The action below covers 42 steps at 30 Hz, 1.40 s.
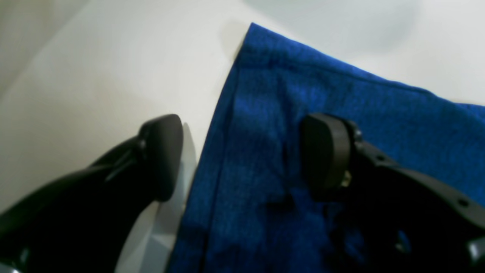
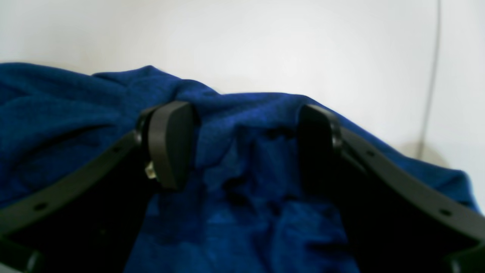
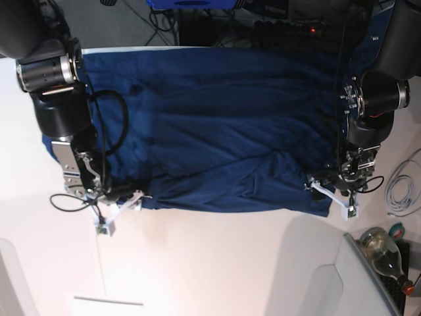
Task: Layout the t-shirt on the table in an organized manner, then fold the t-shirt properly
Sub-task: 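Release the shirt and move both grippers to the hem edge, then grasp the shirt hem edge with both grippers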
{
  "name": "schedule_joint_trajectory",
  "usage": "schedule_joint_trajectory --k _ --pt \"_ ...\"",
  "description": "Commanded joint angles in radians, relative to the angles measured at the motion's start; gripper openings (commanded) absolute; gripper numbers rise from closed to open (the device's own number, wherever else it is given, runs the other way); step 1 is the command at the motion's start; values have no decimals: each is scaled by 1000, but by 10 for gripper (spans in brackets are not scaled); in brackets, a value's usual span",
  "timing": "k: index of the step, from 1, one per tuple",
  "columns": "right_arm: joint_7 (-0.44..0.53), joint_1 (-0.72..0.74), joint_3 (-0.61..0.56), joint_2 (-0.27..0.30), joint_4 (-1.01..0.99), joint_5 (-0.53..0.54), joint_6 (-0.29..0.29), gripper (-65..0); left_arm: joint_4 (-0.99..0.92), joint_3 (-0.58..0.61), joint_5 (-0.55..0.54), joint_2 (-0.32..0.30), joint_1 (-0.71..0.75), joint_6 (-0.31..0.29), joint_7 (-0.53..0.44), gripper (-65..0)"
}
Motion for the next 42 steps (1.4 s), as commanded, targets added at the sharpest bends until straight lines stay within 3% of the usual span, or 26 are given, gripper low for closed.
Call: schedule_joint_trajectory --k 1,6,9,17,25,35,37,41,42 --pt "22 30 6 10 37 8 4 -246 0 5 22 -9 -15 8 23 -235" --pt "17 -4 118 32 115 8 4 -246 8 6 20 -1 21 5 16 -518" --pt "17 -18 152 50 144 6 4 -240 10 6 15 -1 18 5 14 -650" --pt "25 3 4 52 104 6 5 -237 45 5 23 13 7 5 14 -650" --pt "123 140 -11 50 -198 6 10 -237 48 6 25 51 5 5 14 -650" --pt "123 125 -11 50 -216 6 11 -248 45 8 26 54 7 3 16 -650" --pt "123 125 -11 50 -216 6 11 -317 45 8 26 54 7 3 16 -650" --pt "123 125 -5 53 -210 8 11 -650 45 8 26 54 7 3 16 -650" --pt "123 126 -5 53 -210 8 11 -650 45 8 26 54 7 3 16 -650"
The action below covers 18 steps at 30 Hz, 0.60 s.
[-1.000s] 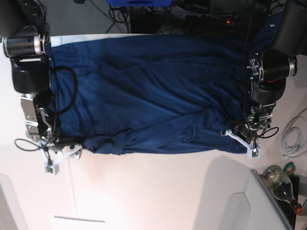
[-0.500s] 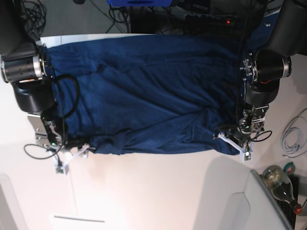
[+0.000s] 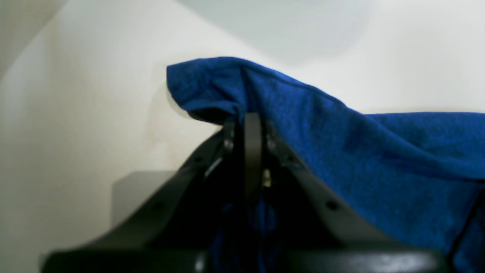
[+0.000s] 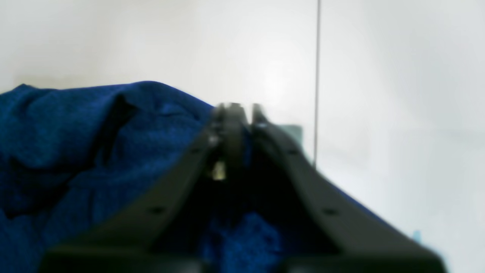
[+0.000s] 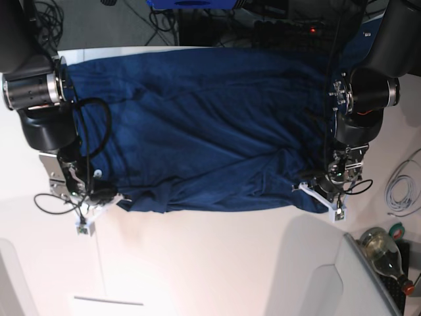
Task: Layout the t-shirt on the table in an organized manner, then fold the t-shirt properly
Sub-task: 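Grasp the shirt hem edge with both grippers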
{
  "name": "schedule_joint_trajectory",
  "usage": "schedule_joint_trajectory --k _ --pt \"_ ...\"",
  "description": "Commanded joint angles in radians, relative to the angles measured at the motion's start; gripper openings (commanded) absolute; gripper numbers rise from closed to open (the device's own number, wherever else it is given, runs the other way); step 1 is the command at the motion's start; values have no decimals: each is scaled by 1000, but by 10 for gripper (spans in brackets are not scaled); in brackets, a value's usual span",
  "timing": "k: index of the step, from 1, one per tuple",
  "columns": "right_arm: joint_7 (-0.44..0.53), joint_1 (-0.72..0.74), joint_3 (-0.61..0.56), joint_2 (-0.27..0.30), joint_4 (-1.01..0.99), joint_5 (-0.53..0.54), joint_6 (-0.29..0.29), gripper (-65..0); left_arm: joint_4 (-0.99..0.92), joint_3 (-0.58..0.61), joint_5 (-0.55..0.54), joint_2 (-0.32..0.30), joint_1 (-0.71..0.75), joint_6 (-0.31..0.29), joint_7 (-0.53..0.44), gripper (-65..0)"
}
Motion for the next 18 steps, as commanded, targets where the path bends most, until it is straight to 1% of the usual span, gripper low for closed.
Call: schedule_joint_trajectory --k 1,6,8,11,16,18 --pt "11 31 3 7 18 1 8 -642 4 4 7 -3 -13 -5 30 -650" --pt "11 20 4 10 78 2 8 -650 9 2 7 -1 -19 -5 30 -650" --pt "6 -4 4 11 127 2 6 -650 50 2 7 -1 -13 -5 37 -650" --pt "-48 -37 4 11 219 2 1 -650 108 4 7 -1 8 -5 40 -650" --pt "-108 -73 6 11 325 2 -5 -650 118 4 7 -1 25 -5 40 -650" --pt "-124 -80 6 11 348 2 -29 -650 134 4 7 -1 33 -5 40 -650"
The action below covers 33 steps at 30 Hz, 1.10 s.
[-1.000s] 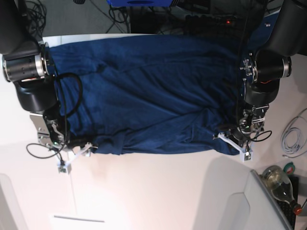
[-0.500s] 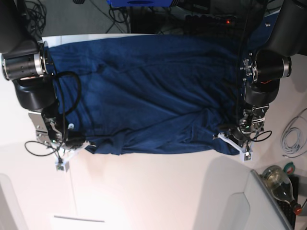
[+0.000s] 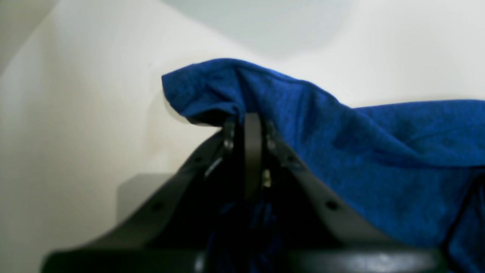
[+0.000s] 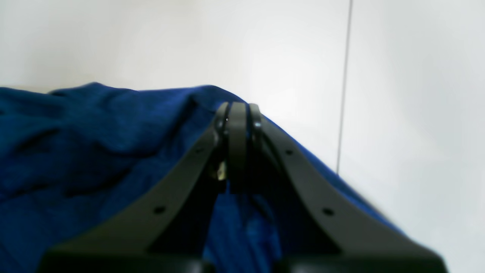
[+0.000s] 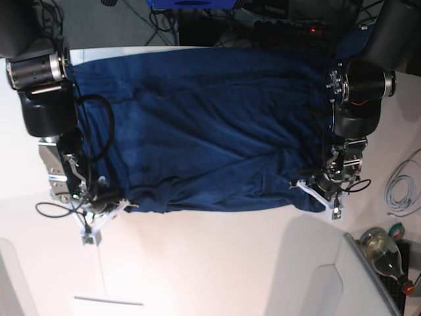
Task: Layout the t-shirt on the table in an organized manner, then fold the t-shirt properly
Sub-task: 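Grasp the shirt hem edge with both grippers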
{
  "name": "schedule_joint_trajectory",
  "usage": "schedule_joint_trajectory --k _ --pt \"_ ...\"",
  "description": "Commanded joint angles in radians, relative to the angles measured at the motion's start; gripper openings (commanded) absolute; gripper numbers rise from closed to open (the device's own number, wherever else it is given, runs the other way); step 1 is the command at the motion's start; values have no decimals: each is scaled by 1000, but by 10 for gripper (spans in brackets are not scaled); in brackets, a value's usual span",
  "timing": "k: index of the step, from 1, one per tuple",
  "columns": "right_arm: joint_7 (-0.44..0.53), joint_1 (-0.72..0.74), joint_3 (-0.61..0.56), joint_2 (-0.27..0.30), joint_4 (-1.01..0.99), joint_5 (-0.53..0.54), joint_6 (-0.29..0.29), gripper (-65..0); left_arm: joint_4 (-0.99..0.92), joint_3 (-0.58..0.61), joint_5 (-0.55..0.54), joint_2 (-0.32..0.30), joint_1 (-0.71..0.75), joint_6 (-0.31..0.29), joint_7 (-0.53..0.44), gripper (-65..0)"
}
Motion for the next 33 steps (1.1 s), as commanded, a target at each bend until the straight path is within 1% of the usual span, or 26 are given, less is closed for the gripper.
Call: schedule_joint_trajectory --k 1,5,7,8,11,15,18,21,27,30,33 --pt "9 25 5 7 24 5 -11 -650 30 -1 2 -10 -13 -2 -6 -650" --pt "3 -6 5 9 76 7 -17 -650 99 -2 2 -13 27 -2 -4 -650" --pt "-1 -38 43 9 132 4 -17 -650 143 -2 -7 -16 52 -2 25 -650" --pt "-24 -55 69 9 162 4 -17 -650 175 -7 -9 -16 64 -2 46 -650" --pt "-90 -98 134 9 256 4 -11 -650 295 -13 -9 -15 115 -2 99 -650" --pt "-133 -163 166 9 362 2 -11 -650 478 -13 -11 -9 202 -2 169 -650" --pt "-144 -219 167 17 426 2 -11 -650 602 -14 -12 -9 277 -2 197 -650" --pt "-144 -275 174 26 491 2 -11 -650 691 -14 -12 -9 349 -2 197 -650" --pt "-144 -373 221 35 554 2 -11 -650 760 -19 -12 -19 463 -2 194 -650" --pt "-144 -394 221 40 552 2 -11 -650 749 -67 -11 -18 484 -3 192 -650" --pt "-146 -399 221 40 551 2 -14 -645 729 -70 0 -15 486 -3 195 -650"
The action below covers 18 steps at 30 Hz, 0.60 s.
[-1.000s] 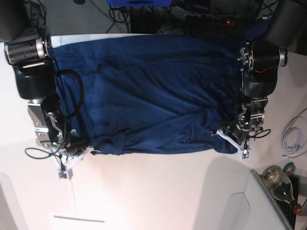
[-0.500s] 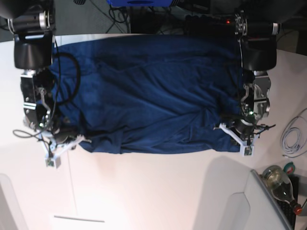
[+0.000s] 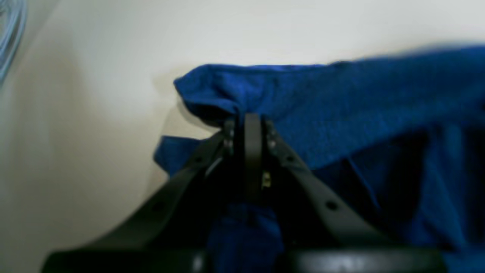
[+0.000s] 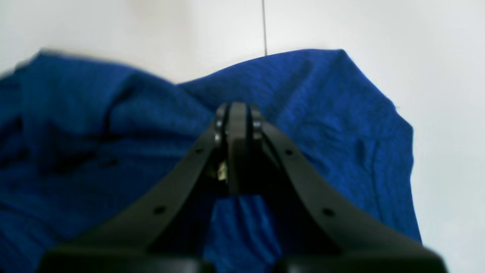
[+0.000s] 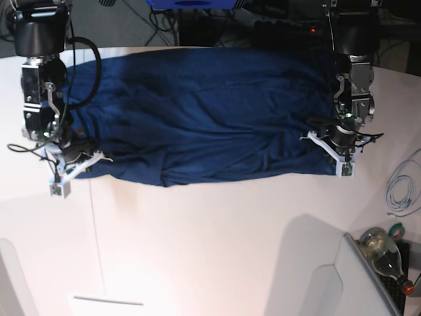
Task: Layout the t-shirt on the table in an organized manner, then fold the t-shirt properly
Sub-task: 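Grasp the shirt hem edge with both grippers, then lift the hem with both grippers and fold it toward the collar edge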
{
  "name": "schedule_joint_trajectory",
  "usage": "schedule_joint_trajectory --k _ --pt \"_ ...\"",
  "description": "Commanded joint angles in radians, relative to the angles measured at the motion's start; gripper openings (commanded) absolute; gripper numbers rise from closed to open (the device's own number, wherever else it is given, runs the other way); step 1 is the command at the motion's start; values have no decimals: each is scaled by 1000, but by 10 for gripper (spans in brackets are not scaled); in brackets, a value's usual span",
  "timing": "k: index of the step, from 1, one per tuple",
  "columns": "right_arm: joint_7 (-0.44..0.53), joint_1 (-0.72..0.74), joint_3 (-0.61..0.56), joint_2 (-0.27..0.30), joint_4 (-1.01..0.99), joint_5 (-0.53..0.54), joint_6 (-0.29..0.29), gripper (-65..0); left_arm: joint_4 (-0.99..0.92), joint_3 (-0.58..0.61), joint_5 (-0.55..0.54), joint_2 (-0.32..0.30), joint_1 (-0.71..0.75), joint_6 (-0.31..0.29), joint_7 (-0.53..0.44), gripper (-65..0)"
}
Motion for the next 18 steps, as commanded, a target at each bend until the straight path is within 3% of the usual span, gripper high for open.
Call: schedule_joint_trajectory --k 1,6,8,12,18 --pt "18 21 4 10 22 8 0 -626 0 2 3 -9 -15 0 -20 -650" --pt "-94 24 6 7 84 11 -1 -398 -27 15 3 -9 -15 0 -20 -650" --pt "-104 19 1 5 131 11 -3 -338 -27 15 3 -8 -8 0 -20 -650" --pt "-104 23 -6 2 171 11 3 -323 -21 14 3 -8 5 0 -22 -650" --pt "-104 130 -111 -10 41 11 3 -321 -21 5 3 -9 5 2 -19 -499"
